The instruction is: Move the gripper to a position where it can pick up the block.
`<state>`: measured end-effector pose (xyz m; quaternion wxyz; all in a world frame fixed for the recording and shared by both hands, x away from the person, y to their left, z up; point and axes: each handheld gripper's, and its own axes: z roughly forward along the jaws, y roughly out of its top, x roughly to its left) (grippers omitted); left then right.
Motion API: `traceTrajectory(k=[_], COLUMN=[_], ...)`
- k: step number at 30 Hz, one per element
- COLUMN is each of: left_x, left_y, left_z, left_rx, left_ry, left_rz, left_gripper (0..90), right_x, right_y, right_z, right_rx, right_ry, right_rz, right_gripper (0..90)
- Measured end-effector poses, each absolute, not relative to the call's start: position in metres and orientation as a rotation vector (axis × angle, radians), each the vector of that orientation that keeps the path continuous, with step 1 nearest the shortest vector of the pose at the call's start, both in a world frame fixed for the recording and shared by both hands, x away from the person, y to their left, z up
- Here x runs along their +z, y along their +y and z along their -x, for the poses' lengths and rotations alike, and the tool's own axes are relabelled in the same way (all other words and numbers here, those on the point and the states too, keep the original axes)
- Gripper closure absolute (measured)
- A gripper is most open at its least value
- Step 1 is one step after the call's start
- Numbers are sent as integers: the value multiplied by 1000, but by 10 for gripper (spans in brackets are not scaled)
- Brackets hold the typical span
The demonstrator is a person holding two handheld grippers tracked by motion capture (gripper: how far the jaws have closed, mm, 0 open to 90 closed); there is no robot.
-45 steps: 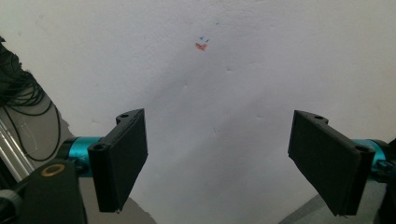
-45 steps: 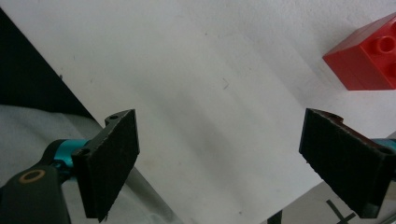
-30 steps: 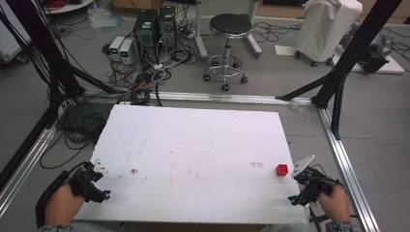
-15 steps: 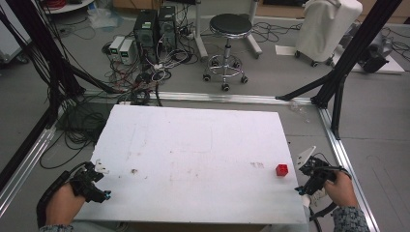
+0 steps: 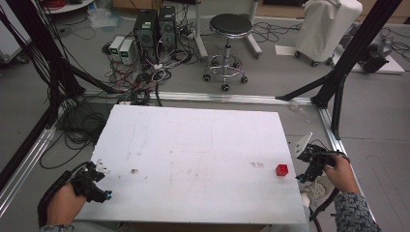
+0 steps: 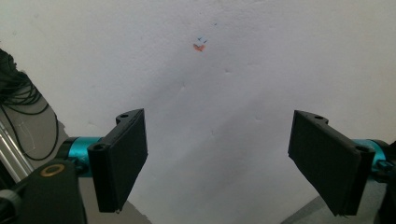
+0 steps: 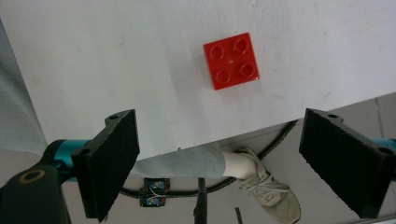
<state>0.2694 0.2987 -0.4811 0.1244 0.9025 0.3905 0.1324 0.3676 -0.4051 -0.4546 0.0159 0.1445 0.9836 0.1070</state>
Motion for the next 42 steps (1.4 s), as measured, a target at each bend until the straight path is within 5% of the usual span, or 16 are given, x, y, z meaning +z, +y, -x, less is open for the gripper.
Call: traceTrajectory(k=[42], left_x=[-484], left_y=[290], left_z=[-269], left_rx=[390], left_ry=[1131], left_rz=[-2653], left_gripper=[196], right_x=[-502], right_y=[-357], right_z=[-400], right_rx=[85], right_ry=[3157], right_rz=[-56], right_gripper=[114])
